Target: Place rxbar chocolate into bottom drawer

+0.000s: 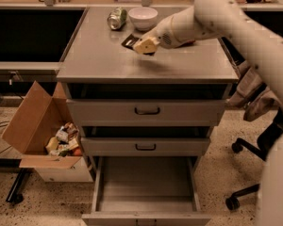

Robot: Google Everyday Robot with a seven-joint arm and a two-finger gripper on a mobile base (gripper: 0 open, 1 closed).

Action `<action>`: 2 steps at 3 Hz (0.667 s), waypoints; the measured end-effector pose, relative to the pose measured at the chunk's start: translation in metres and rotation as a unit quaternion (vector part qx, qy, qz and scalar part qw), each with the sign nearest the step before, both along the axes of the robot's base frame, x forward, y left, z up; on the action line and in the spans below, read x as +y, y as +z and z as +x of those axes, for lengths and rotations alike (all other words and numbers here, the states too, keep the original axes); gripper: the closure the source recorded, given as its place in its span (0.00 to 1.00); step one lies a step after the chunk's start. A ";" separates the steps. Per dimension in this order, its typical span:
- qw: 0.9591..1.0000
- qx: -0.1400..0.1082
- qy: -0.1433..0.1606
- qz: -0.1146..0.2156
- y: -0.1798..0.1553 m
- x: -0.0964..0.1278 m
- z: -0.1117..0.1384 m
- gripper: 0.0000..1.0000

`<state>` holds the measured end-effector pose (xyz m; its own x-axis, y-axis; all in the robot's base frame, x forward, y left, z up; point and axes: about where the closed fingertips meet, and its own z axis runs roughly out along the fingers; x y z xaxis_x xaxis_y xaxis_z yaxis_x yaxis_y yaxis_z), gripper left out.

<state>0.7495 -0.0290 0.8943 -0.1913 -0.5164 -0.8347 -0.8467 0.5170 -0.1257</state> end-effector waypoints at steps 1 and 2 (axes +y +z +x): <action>1.000 -0.003 0.003 -0.001 0.016 -0.012 -0.043 1.00; 1.000 -0.003 0.003 -0.001 0.016 -0.012 -0.043 1.00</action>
Offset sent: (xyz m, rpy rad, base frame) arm -0.0346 -0.0101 0.0189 0.0043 -0.0142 0.0032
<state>0.7065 -0.0407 0.9107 -0.1837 -0.5194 -0.8346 -0.8486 0.5122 -0.1319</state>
